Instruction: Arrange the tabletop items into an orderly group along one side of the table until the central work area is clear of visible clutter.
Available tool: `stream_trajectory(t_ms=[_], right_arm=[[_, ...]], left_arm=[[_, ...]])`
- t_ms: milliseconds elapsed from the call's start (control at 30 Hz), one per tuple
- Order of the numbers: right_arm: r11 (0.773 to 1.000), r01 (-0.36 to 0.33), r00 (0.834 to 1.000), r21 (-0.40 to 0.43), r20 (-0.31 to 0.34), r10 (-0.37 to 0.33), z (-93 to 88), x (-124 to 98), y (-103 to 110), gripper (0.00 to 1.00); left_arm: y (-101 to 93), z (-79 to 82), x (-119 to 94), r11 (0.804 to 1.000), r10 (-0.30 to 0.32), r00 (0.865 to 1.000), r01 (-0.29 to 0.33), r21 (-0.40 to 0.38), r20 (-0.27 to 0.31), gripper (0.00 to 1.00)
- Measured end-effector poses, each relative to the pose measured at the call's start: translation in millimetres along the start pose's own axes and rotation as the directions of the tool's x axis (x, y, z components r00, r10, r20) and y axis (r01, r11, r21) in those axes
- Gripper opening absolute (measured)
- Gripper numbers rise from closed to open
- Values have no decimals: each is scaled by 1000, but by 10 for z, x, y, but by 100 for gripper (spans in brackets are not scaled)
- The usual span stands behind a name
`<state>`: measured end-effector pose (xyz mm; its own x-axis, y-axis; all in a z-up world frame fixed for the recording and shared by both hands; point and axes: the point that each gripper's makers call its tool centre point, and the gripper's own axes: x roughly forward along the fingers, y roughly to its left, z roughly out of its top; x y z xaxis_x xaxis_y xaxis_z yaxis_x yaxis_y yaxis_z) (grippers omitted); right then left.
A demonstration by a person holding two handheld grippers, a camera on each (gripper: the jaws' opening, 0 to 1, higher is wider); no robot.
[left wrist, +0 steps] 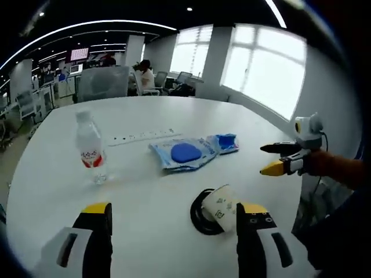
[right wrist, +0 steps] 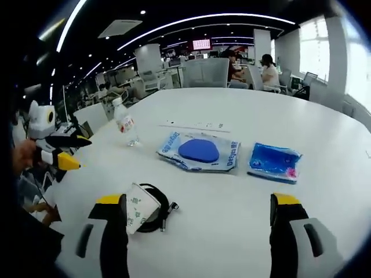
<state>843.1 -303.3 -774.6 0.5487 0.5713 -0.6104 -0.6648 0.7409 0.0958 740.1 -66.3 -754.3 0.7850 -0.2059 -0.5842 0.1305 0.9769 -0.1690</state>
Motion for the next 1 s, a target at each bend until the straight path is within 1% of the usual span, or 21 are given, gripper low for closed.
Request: stream_trajectory(t_ms=[100,133,267,300,333,367,433,533,600,633,667,700,767,833,867,933,1000], right_arm=[[1000,-7,1000,23,4,7,-30,3,71,98],[999,-12,1000,42,0,12,-50,-5,123,98],[998,-15,1000,54,-4,15,-85,10,199,98],[998,-23,1000,60,-13,24,-127,33,262,97],[998,-26,1000,61,-16,27,-137,38,281,97],[998,-37,999,56,-27,39,-176,80,369,97],[997,-50,998,51,-28,51,-203,110,444,96],[997,-70,997,37,-33,71,-238,155,560,93],[996,-83,995,37,-48,85,-265,183,664,92],[995,-88,994,39,-53,90,-272,187,687,90],[994,-102,992,48,-66,105,-304,219,754,89],[992,-113,991,50,-66,116,-313,237,792,86],[987,-142,986,77,-80,148,-356,298,875,80],[982,-153,983,115,-81,163,-347,302,945,77],[977,-158,981,140,-93,172,-370,331,967,76],[977,-159,981,144,-88,173,-362,361,975,71],[975,-159,981,153,-86,173,-332,368,997,69]], left_arm=[[-10,-23,-13,1000,1,1000,-1,6,-5,92],[13,-35,-33,1000,1,1000,-1,11,-8,92],[21,-61,-57,1000,-7,1000,7,4,-8,94],[30,-76,-77,1000,-5,1000,6,7,-8,94],[23,-83,-83,1000,-4,1000,4,10,-10,96],[42,-109,-112,1000,8,1000,-8,21,-11,97],[52,-148,-138,1000,2,1000,-2,24,-25,98],[72,-160,-184,1000,8,1000,-8,22,-17,100],[91,-174,-218,1000,16,1000,-16,19,-15,100],[96,-181,-225,1000,15,1000,-15,17,-16,100],[91,-216,-245,1000,1,1000,-1,-15,-22,100],[76,-212,-243,1000,0,1000,0,-21,-23,100],[58,-235,-260,1000,1,1000,-1,-14,-27,100],[76,-268,-282,1000,8,999,-8,-7,-35,100],[88,-286,-301,1000,8,999,-9,-8,-36,100],[68,-286,-308,1000,9,999,-9,-15,-35,100],[62,-307,-322,1000,12,999,-13,-14,-36,100]])
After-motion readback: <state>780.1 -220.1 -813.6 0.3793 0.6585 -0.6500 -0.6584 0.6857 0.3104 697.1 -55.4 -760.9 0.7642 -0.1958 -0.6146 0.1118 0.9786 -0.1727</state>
